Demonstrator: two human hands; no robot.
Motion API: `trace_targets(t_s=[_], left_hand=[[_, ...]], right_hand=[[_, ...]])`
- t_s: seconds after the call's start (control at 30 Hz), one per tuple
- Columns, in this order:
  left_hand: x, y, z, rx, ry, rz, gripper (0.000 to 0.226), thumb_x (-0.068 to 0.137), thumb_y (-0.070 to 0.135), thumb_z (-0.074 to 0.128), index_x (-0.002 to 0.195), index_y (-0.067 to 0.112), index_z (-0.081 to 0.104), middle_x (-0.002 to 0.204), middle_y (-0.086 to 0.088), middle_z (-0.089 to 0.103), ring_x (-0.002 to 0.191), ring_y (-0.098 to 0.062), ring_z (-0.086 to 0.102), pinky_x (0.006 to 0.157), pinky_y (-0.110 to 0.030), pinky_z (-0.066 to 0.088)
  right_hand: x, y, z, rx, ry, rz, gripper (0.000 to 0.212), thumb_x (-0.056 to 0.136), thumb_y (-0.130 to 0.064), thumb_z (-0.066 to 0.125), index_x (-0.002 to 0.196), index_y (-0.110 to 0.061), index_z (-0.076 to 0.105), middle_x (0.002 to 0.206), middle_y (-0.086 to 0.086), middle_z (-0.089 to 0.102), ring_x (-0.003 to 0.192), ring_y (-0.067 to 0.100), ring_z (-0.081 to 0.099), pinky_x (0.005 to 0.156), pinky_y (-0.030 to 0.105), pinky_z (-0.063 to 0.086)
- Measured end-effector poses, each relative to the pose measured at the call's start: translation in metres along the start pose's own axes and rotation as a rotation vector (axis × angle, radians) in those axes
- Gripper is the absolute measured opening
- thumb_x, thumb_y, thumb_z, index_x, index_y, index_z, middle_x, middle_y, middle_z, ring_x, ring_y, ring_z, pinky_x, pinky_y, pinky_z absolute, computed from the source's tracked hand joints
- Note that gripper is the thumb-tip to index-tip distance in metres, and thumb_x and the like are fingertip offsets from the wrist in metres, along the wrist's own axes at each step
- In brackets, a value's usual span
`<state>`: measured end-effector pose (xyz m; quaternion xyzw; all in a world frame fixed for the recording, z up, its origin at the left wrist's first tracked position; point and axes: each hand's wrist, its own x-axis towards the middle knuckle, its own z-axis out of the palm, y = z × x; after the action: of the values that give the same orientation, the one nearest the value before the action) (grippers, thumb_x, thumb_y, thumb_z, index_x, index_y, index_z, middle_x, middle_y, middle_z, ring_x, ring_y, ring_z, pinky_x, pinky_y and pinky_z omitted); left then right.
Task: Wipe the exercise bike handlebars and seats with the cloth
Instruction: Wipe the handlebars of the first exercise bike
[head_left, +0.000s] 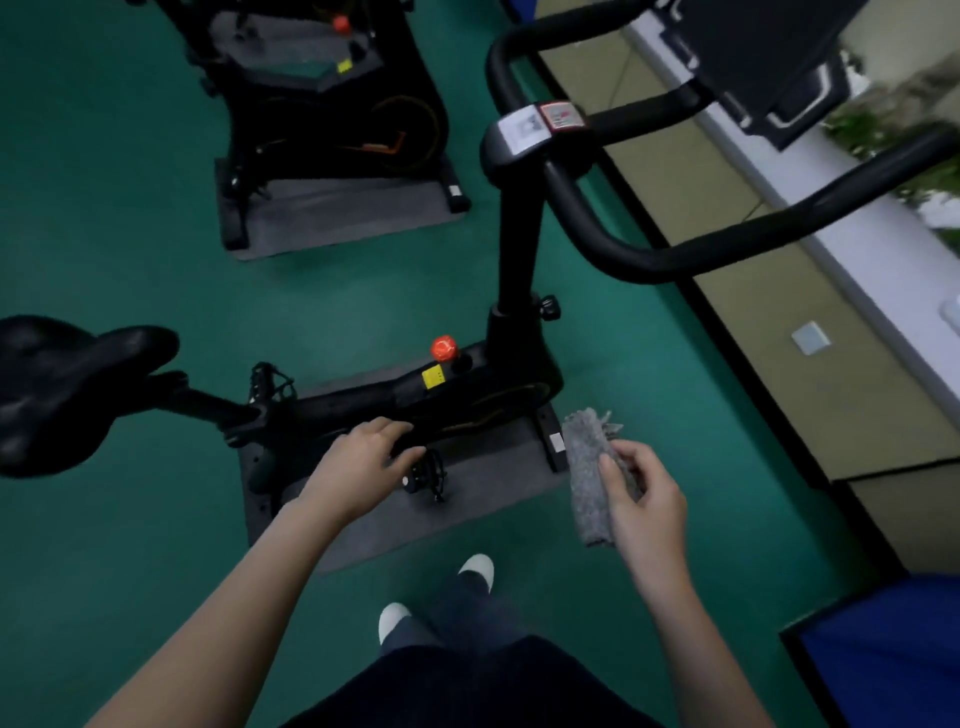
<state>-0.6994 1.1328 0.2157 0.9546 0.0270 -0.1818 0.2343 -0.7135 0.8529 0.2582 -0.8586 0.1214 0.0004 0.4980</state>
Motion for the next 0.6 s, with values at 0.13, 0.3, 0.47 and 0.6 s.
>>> trace_targets(t_s=[0.13, 0.3, 0.47, 0.6], left_hand=[[0.029, 0.033, -0.015, 0.025, 0.072, 0.097, 0.047, 0.095, 0.043, 0.048, 0.133, 0.016, 0.052, 0.133, -0.001, 0.055, 0.121, -0.021, 0.051, 0.101, -0.035, 0.041], [0.050, 0.059, -0.028, 0.000, 0.123, 0.137, 0.045, 0.094, 0.043, 0.050, 0.130, 0.018, 0.054, 0.126, 0.000, 0.058, 0.116, -0.021, 0.054, 0.099, -0.035, 0.042], [0.062, 0.072, -0.047, -0.040, 0.161, 0.162, 0.043, 0.093, 0.039, 0.054, 0.129, 0.016, 0.055, 0.125, -0.002, 0.058, 0.116, -0.023, 0.054, 0.098, -0.034, 0.041], [0.077, 0.077, -0.066, -0.053, 0.190, 0.214, 0.044, 0.093, 0.040, 0.053, 0.131, 0.017, 0.054, 0.127, -0.001, 0.058, 0.119, -0.020, 0.052, 0.099, -0.031, 0.038]], right_hand=[[0.018, 0.002, -0.019, 0.040, 0.076, 0.001, 0.008, 0.093, -0.016, 0.059, 0.099, -0.020, 0.063, 0.100, -0.005, 0.065, 0.094, 0.007, 0.060, 0.080, 0.024, 0.047], [0.032, -0.007, -0.034, 0.124, 0.114, 0.001, 0.020, 0.093, -0.012, 0.058, 0.091, -0.032, 0.058, 0.092, -0.013, 0.064, 0.083, -0.010, 0.059, 0.068, 0.008, 0.044], [0.037, -0.019, -0.038, 0.241, 0.166, 0.016, 0.024, 0.092, -0.002, 0.056, 0.095, -0.026, 0.059, 0.097, -0.010, 0.065, 0.084, -0.013, 0.060, 0.069, 0.003, 0.046], [0.038, -0.028, -0.032, 0.279, 0.157, 0.031, 0.033, 0.093, 0.000, 0.053, 0.105, -0.031, 0.061, 0.110, -0.015, 0.064, 0.100, -0.009, 0.060, 0.083, 0.010, 0.050]])
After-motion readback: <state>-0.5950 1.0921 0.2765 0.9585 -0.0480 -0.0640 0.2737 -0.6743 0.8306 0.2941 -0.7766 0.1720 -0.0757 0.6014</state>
